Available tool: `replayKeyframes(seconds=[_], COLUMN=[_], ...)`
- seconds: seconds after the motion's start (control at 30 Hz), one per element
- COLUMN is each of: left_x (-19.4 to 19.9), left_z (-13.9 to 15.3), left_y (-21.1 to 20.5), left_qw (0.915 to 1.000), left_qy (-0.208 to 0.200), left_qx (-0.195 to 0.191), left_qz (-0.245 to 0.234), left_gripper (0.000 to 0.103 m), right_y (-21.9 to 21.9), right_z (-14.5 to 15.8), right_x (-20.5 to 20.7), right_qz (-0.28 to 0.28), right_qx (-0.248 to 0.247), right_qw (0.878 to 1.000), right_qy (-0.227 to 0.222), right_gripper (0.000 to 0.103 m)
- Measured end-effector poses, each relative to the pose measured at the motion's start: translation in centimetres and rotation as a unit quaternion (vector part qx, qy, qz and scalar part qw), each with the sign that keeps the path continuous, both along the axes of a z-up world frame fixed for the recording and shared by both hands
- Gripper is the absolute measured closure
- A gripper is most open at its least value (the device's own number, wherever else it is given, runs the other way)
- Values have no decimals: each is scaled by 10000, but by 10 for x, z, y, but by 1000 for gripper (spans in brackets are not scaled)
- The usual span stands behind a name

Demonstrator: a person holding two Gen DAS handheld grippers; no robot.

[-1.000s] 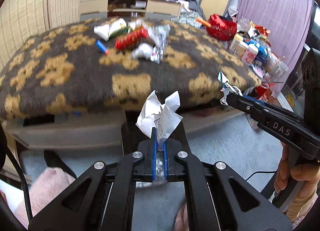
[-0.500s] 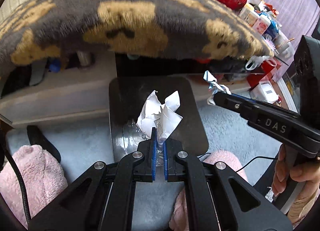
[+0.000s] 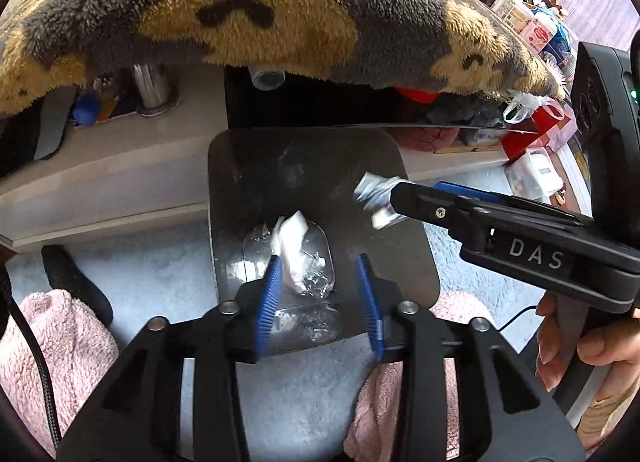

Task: Collect trash
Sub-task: 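Carry both items over the bin and open both tools to release them, then grasp the blue foam dart with the left tool while the right tool grasps the blister pack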

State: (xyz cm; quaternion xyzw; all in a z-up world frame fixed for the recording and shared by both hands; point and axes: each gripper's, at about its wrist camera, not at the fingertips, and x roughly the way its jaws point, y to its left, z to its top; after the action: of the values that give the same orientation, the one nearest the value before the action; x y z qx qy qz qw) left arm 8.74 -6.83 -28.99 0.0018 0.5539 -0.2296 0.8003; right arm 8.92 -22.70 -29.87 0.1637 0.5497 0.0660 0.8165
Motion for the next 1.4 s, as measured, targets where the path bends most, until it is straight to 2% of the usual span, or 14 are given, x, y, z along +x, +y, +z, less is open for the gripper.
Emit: replayKeyframes(seconds=[0.07, 0.17, 0.23, 0.3, 0.33, 0.43, 0.83, 0.93, 1.13, 1.4], left_x=[0, -3, -4, -6, -7, -9, 2, 14, 46, 106], left_z=[3, 13, 20, 32, 39, 56, 113, 122, 136, 145], left_y=[2, 7, 9, 14, 17, 24, 52, 58, 58, 62], left_qw=[10000, 9998, 9995, 9990, 9985, 9970, 9890, 9876, 9849, 9813], left_qy=[-19, -175, -277, -410, -502, -694, -1244, -1302, -1511, -1675], left_qx=[-3, 30, 46, 20, 14, -13, -129, -202, -18, 125], left_qz=[22, 91, 133, 190, 235, 340, 787, 859, 847, 943], left_gripper=[64, 49, 37, 25, 20, 8, 8, 8, 8, 9], right_y=[0, -5, -8, -11, -13, -17, -39, -41, -40, -29], right_z=[5, 16, 25, 38, 43, 60, 121, 130, 139, 141], right_x=[0, -1, -4, -9, -11, -17, -15, -3, 33, 90], right_qz=[-30, -92, -154, -241, -250, -253, -551, -587, -642, -650], right_qx=[-49, -129, -225, -346, -387, -461, -427, -470, -428, -380], right_qw=[10000, 9997, 9992, 9981, 9975, 9958, 9864, 9848, 9823, 9792], right_qy=[-54, -172, -281, -458, -542, -755, -1486, -1569, -1709, -1885], right_gripper=[49, 39, 20, 9, 6, 5, 4, 4, 4, 4])
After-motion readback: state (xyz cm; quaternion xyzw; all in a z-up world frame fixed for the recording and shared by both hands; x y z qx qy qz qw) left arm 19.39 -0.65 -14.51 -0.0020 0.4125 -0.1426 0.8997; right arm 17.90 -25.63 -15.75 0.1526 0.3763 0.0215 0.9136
